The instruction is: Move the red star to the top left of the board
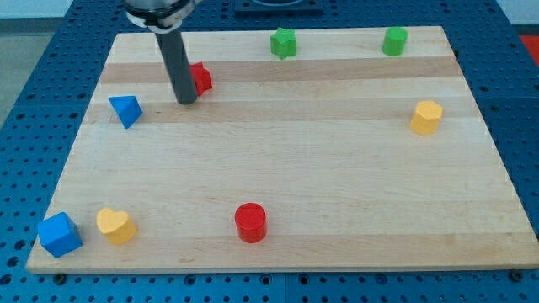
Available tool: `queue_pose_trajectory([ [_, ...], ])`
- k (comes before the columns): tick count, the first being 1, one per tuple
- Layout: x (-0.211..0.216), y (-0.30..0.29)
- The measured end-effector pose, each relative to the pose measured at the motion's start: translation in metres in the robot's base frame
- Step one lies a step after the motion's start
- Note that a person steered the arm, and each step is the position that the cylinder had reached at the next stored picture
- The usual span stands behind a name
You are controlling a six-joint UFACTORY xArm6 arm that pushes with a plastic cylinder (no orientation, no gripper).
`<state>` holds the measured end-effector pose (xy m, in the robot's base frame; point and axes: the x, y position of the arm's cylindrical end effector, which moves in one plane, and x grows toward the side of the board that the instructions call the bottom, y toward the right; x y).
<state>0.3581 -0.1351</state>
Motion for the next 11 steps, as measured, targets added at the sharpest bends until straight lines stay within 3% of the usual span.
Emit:
queue_pose_trajectory([
  [2,-0.016,0.064],
  [4,-0.060,0.001],
  [6,-0.041,0.036],
  [9,-0.028,-0.029],
  [11,-0.044,-0.048],
])
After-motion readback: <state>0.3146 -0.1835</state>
